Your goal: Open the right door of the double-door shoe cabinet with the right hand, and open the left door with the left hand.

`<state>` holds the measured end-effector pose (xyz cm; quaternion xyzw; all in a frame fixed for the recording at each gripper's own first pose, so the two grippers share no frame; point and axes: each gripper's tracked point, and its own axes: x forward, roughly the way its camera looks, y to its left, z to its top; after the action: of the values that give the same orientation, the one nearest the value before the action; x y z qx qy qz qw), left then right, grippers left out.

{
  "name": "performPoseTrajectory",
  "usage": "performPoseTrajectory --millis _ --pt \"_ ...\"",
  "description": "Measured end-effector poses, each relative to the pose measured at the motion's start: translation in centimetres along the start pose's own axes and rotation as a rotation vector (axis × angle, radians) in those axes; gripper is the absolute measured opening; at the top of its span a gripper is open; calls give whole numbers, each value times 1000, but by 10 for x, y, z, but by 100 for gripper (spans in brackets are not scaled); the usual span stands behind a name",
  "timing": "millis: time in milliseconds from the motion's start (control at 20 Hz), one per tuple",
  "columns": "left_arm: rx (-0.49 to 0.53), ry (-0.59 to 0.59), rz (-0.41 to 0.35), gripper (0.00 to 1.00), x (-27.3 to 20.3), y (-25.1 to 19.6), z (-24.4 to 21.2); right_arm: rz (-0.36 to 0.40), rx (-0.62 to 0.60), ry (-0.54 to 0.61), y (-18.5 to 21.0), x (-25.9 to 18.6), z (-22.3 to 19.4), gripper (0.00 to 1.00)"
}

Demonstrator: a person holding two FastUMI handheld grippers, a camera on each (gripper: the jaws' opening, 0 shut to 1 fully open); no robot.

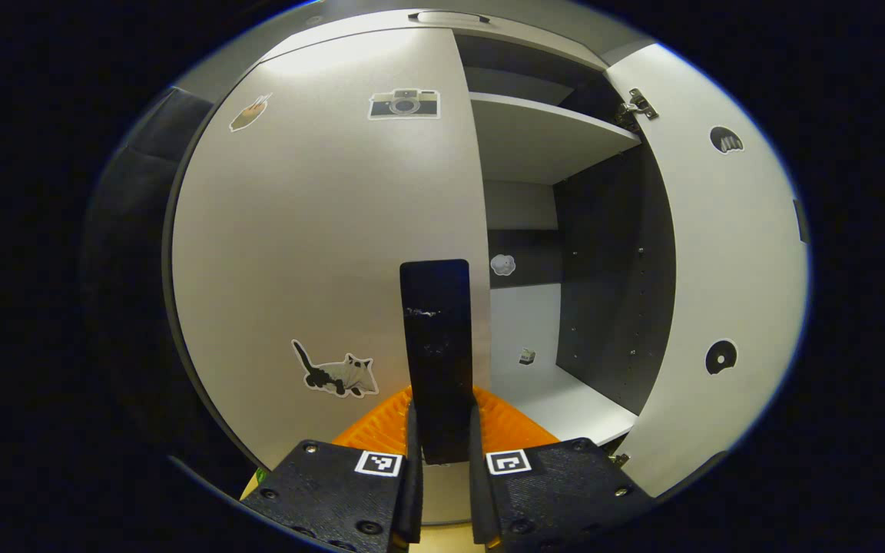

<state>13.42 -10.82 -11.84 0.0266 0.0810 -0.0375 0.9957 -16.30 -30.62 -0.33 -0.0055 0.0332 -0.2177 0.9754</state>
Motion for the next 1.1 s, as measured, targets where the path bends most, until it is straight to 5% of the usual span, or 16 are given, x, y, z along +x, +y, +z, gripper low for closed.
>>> performPoseTrajectory --millis 1100 --pt "-50 34 -124 22 -51 7 -7 146 9 36 63 10 -11 6"
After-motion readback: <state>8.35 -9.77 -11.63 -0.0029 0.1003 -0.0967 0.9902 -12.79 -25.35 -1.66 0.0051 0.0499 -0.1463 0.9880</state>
